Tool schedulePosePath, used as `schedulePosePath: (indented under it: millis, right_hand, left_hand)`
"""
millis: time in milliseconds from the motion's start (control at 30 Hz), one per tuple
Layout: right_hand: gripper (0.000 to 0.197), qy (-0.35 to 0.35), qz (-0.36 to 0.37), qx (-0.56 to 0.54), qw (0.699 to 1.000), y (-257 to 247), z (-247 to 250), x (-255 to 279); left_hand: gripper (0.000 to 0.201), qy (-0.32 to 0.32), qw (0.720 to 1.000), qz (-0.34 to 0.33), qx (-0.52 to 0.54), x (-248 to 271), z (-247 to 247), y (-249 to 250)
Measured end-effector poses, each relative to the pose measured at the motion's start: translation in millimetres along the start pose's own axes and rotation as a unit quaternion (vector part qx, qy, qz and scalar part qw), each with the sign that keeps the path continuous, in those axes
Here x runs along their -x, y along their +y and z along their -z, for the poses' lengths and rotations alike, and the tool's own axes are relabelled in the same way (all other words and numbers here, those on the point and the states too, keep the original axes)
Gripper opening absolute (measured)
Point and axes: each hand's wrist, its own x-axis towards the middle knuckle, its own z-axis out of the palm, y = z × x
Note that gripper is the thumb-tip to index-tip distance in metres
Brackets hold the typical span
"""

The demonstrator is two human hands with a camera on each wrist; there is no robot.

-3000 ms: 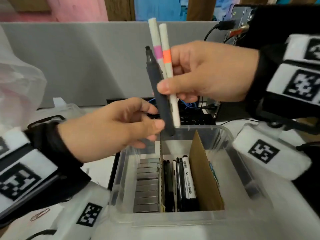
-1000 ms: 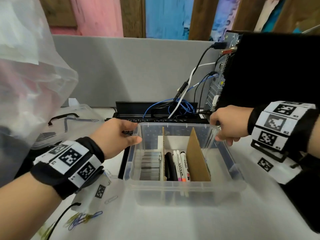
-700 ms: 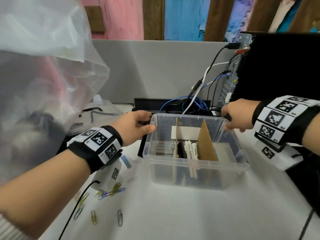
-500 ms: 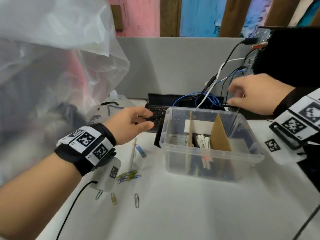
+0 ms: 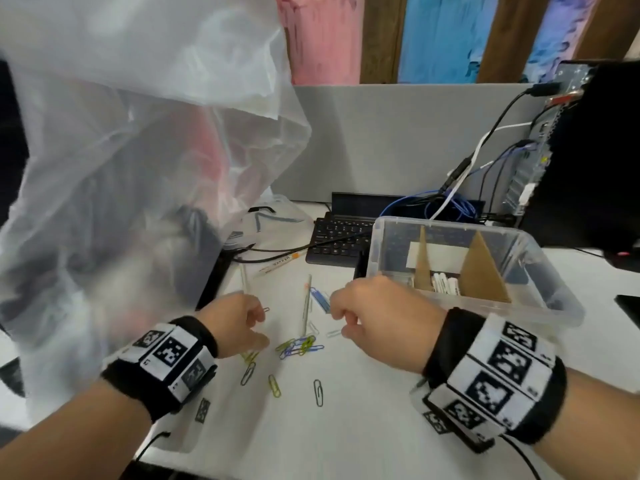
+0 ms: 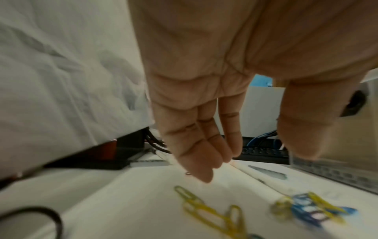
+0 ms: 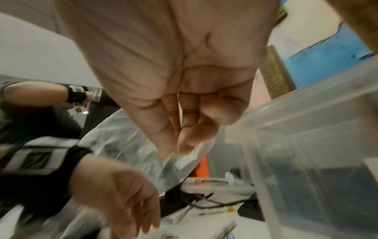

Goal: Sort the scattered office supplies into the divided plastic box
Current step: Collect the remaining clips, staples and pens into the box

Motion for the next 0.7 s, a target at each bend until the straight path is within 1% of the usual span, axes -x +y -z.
schedulePosePath:
  millis: [100, 167, 200, 267, 367, 433, 500, 533, 567, 633, 700]
  right_hand:
    - [0.009, 0.074, -0.043, -0.002, 0.996, 17, 23, 4]
    - [0.008, 0.114, -0.101, 0.000, 0.988, 43, 49, 9]
    - [0.007, 0.121, -0.135, 0.011, 0.983, 59, 61, 12]
    - [0.011, 0.106, -0.206, 0.050, 0.971, 93, 79, 18]
    - [0.028, 0.050, -0.308, 0.098, 0.945, 139, 93, 27]
    - [0.034, 0.036, -0.355, 0.125, 0.926, 160, 95, 35]
    - [0.035, 0.007, -0.381, 0.144, 0.913, 176, 93, 39]
    - [0.038, -0.008, -0.385, 0.140, 0.912, 183, 91, 42]
    - [0.042, -0.019, -0.389, 0.112, 0.914, 189, 89, 43]
    - [0.050, -0.033, -0.394, 0.017, 0.918, 202, 84, 45]
    - [0.050, -0.031, -0.388, -0.049, 0.920, 208, 82, 46]
  left_hand:
    - [0.038, 0.002, 0.996, -0.056, 0.069, 8, -7, 13]
    - [0.047, 0.022, 0.987, -0.109, 0.116, 11, -7, 34]
    - [0.051, 0.037, 0.981, -0.137, 0.134, 11, -6, 47]
    - [0.055, 0.064, 0.966, -0.192, 0.162, 10, -1, 71]
    - [0.051, 0.090, 0.947, -0.260, 0.168, 6, 4, 103]
    - [0.045, 0.096, 0.944, -0.266, 0.169, 0, 5, 118]
    - [0.037, 0.106, 0.947, -0.241, 0.183, -7, 6, 125]
    - [0.033, 0.112, 0.947, -0.231, 0.193, -9, 7, 128]
    - [0.029, 0.117, 0.947, -0.226, 0.195, -11, 8, 130]
    - [0.022, 0.112, 0.948, -0.221, 0.198, -15, 10, 132]
    - [0.005, 0.090, 0.950, -0.208, 0.213, -20, 13, 131]
